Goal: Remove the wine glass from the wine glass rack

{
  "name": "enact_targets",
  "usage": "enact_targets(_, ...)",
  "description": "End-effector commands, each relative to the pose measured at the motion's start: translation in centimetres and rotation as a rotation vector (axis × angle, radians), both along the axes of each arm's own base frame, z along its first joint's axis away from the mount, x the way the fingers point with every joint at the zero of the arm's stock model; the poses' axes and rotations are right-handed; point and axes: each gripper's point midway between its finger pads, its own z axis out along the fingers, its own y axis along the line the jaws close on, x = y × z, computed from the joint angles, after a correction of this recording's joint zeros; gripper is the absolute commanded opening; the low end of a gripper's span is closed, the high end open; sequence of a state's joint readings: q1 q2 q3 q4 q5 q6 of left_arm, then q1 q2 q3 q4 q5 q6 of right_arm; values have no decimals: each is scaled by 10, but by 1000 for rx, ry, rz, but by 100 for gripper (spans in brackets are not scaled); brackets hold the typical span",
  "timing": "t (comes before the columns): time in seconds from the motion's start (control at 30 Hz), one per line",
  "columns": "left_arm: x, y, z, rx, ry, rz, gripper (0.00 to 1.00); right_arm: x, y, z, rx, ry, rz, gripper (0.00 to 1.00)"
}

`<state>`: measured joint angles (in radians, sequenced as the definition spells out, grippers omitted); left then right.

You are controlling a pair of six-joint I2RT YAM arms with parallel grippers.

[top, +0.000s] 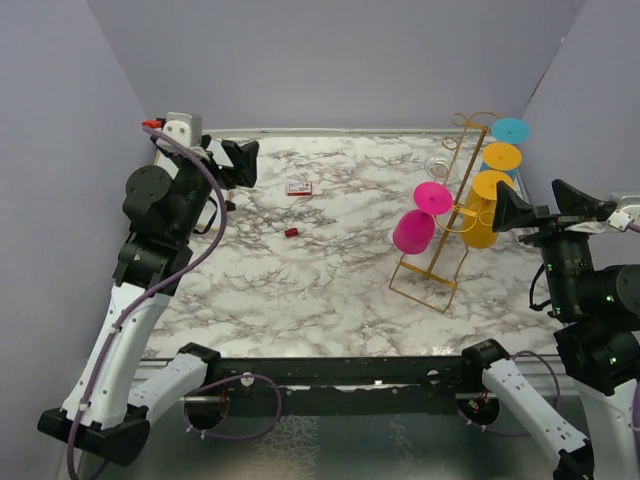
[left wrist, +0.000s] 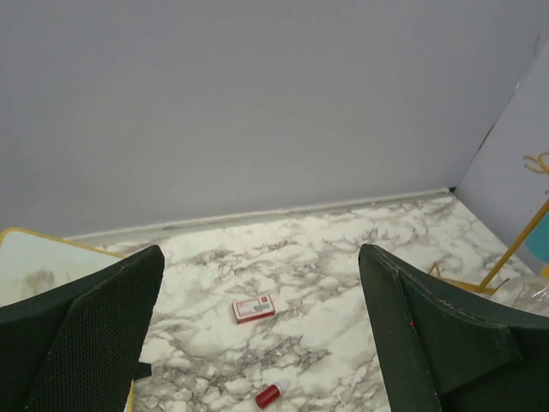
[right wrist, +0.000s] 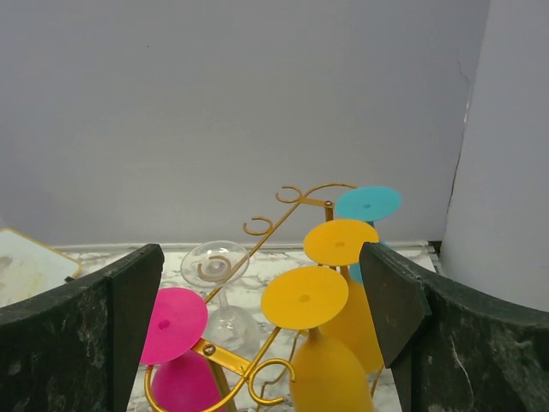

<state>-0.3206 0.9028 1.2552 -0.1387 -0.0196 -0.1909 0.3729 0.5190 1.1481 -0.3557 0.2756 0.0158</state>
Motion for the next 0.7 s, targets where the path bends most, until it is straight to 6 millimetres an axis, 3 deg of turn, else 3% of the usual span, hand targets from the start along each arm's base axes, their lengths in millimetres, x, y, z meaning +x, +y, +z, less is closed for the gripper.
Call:
enact_targets(0.0, 17, -13, -25, -13, 50, -10, 99, 4, 0, -13, 35, 50, 4, 100)
enact_targets(0.23, 34, -45, -80, -6, 186, -91, 99, 11, -20, -24, 184, 120, -96, 100)
enact_targets(0.37, 32, -59, -103, -19, 257, -145, 99, 9, -13, -25, 206, 134, -50, 100)
enact_targets(0.53, 20, -90, -118, -155, 355, -291, 99, -5, 2, -16, 193, 85, 51, 99)
enact_targets(0.67, 7, -126, -117, -352, 448, -487, 98, -7, 10, -16, 208, 104, 97, 99)
